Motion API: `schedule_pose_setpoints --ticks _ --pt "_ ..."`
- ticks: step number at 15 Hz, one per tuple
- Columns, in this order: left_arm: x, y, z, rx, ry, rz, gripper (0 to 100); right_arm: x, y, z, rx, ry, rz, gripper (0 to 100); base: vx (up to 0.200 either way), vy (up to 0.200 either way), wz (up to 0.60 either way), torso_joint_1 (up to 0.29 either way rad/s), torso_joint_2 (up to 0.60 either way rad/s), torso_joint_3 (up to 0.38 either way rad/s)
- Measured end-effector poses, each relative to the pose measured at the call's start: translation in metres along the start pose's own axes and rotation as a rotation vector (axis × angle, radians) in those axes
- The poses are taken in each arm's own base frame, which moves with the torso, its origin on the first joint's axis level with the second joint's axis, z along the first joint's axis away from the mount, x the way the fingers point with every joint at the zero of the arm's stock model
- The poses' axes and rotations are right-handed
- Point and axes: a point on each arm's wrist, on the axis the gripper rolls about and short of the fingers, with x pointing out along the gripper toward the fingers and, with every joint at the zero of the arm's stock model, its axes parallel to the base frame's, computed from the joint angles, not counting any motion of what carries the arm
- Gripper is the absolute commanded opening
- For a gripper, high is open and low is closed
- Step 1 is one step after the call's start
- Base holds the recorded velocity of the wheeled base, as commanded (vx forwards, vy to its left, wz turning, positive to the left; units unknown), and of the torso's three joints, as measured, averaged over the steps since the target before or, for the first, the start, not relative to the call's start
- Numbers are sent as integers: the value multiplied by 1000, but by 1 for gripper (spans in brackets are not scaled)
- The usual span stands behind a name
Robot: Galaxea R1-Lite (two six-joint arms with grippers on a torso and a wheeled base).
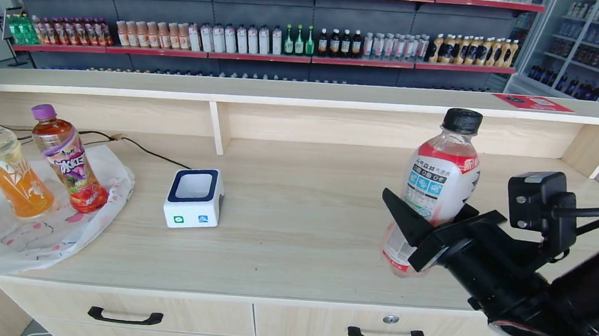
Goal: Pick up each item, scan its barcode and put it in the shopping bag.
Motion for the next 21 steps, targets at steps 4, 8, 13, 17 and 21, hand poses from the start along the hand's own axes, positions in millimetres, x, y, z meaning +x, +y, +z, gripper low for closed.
schedule_pose_setpoints --ticks 4,8,13,17,21 --pt "0 0 0 -5 0 1 100 17 -1 -6 -5 -1 -21 0 0 100 0 -1 1 1" --pt "0 0 0 -6 0 -1 100 22 -1 -5 0 -18 -25 0 0 200 0 2 1 4" --pt "0 0 0 -7 -2 0 100 23 -1 -3 2 -24 -25 0 0 200 0 1 1 1" --pt "0 0 0 -7 -2 1 100 23 -1 1 6 -41 -26 0 0 200 0 1 4 5" --pt "0 0 0 -7 -2 0 100 18 -2 8 11 -59 -28 0 0 200 0 4 2 2"
